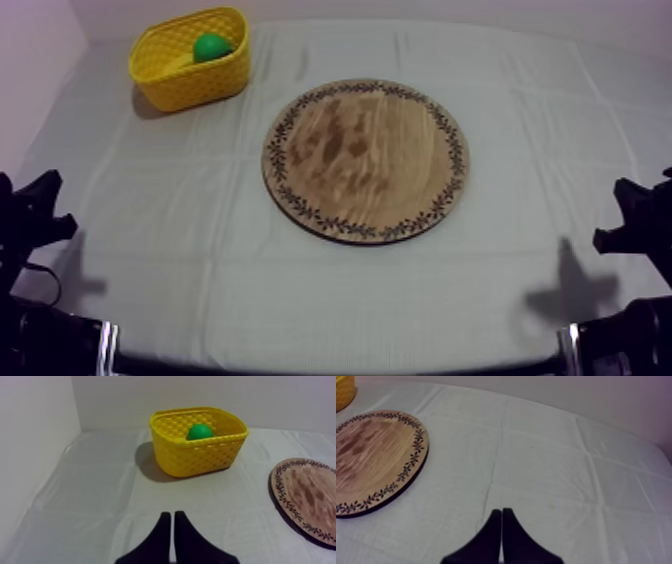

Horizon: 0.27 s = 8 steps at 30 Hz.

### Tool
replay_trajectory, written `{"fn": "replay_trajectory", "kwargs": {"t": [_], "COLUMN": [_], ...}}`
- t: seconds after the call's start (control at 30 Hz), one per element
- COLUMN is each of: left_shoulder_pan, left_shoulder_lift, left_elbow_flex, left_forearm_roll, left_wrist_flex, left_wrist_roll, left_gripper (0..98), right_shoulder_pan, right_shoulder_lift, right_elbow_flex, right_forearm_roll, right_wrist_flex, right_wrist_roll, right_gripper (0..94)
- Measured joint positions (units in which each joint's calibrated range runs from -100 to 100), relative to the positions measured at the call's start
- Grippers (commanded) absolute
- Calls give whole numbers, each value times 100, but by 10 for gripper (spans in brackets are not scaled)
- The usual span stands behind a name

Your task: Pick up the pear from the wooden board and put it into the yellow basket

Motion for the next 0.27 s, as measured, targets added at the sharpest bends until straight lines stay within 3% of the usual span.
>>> {"fn": "replay_trajectory", "kwargs": {"t": [0.27], "left_shoulder_pan": [0], "left_shoulder_lift": [0], "left_elbow_flex": [0], "left_forearm_roll": [0], "left_wrist_flex": [8], "left_wrist_roll": [-160], "left_gripper": [0], "right_shoulder_pan": [0], "right_shoulder_lift": [0], "right_elbow_flex": [0], "right_forearm_roll": [0], "right_wrist_flex": [0], "right_wrist_roll": [0], "right_gripper": [5]}}
